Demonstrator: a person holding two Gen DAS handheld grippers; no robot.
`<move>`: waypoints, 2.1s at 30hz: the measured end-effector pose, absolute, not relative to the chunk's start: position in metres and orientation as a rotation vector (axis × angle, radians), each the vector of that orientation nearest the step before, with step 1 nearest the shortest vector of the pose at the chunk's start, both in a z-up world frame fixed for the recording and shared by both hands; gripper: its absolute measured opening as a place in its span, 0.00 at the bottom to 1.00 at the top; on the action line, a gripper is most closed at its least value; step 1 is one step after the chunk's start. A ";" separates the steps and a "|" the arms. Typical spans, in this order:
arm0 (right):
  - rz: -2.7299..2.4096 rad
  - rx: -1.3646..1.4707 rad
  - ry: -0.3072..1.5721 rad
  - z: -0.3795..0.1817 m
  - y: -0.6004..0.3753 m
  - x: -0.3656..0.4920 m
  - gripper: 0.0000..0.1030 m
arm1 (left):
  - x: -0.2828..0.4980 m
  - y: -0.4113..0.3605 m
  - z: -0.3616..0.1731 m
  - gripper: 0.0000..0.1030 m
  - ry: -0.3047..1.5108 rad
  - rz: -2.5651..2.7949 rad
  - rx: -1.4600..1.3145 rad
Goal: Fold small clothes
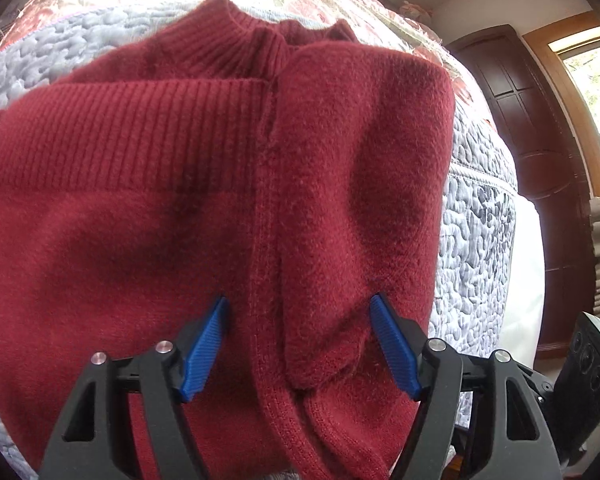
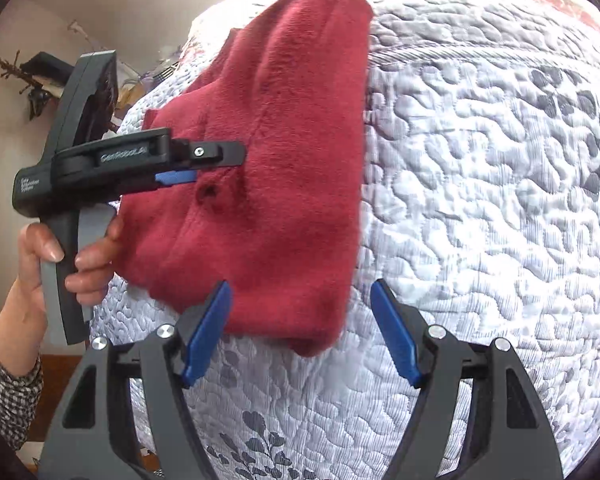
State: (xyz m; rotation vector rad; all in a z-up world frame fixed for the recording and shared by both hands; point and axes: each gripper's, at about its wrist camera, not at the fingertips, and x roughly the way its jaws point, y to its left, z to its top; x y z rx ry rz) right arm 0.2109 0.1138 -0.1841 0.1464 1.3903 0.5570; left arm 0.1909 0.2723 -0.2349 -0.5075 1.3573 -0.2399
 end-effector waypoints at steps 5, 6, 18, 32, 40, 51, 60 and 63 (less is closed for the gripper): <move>0.529 0.209 1.407 -0.198 0.093 0.219 0.70 | 0.191 0.269 -0.239 0.61 1.353 -0.236 -0.548; 0.531 0.218 1.411 -0.200 0.091 0.220 0.70 | 0.193 0.267 -0.239 0.53 1.350 -0.238 -0.559; 0.518 0.253 1.417 -0.193 0.091 0.206 0.70 | 0.170 0.277 -0.167 0.15 1.112 -0.273 -0.573; 0.586 0.189 1.432 -0.192 0.125 0.204 0.70 | 0.122 0.423 -0.147 0.16 1.079 -0.025 -0.505; 0.625 0.151 1.451 -0.187 0.157 0.204 0.70 | 0.095 0.446 -0.220 0.16 1.192 0.049 -0.587; 0.725 0.148 1.519 -0.202 0.205 0.196 0.70 | 0.071 0.437 -0.204 0.55 1.164 0.064 -0.567; 0.728 0.210 1.603 -0.232 0.216 0.202 0.58 | 0.033 0.407 -0.229 0.29 1.290 0.038 -0.594; 0.753 0.228 1.602 -0.229 0.223 0.202 0.30 | 0.036 0.408 -0.232 0.18 1.299 0.046 -0.598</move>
